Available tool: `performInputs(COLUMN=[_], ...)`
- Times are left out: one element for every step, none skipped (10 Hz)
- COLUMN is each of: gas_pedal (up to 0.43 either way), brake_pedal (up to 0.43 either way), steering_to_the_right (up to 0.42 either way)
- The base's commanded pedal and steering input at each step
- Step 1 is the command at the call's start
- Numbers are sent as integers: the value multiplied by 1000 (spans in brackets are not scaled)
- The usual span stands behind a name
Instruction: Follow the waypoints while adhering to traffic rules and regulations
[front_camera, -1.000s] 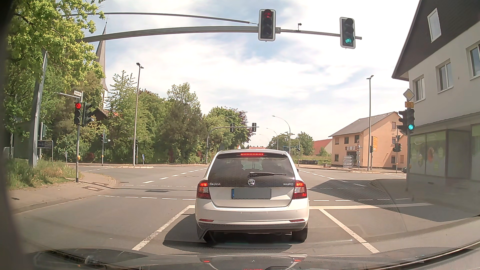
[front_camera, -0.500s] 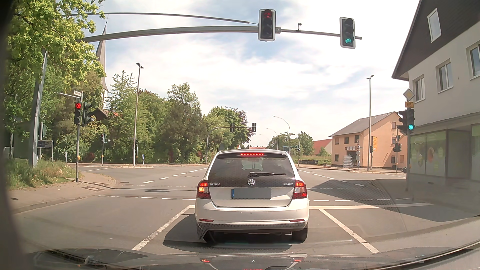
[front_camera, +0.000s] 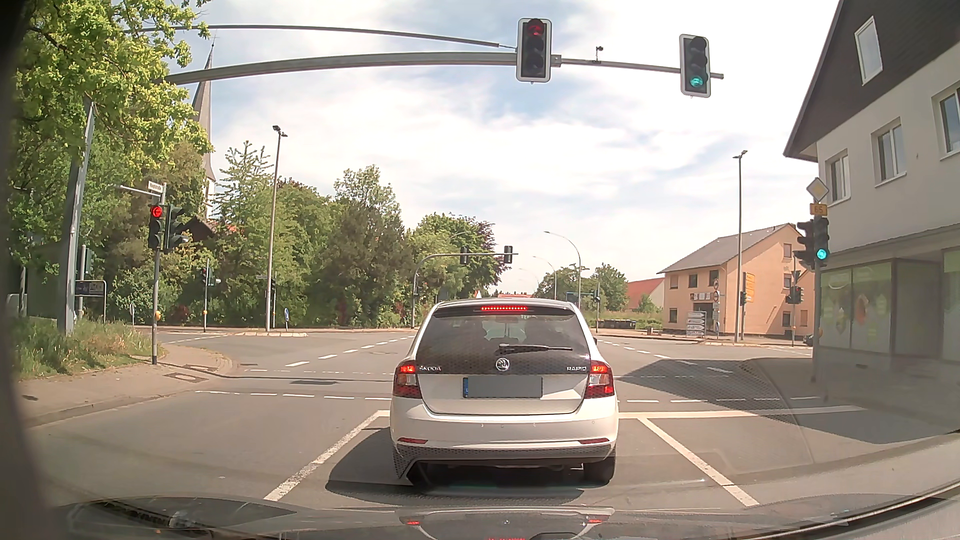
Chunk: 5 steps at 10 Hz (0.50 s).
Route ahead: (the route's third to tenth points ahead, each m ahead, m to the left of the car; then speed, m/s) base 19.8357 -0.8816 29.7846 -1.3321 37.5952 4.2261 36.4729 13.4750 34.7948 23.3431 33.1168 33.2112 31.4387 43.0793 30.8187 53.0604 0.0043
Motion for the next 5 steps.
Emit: performInputs(gas_pedal=[0, 0, 0, 0, 0], brake_pedal=[0, 0, 0, 0, 0], steering_to_the_right=[1, 1, 1, 1, 1])
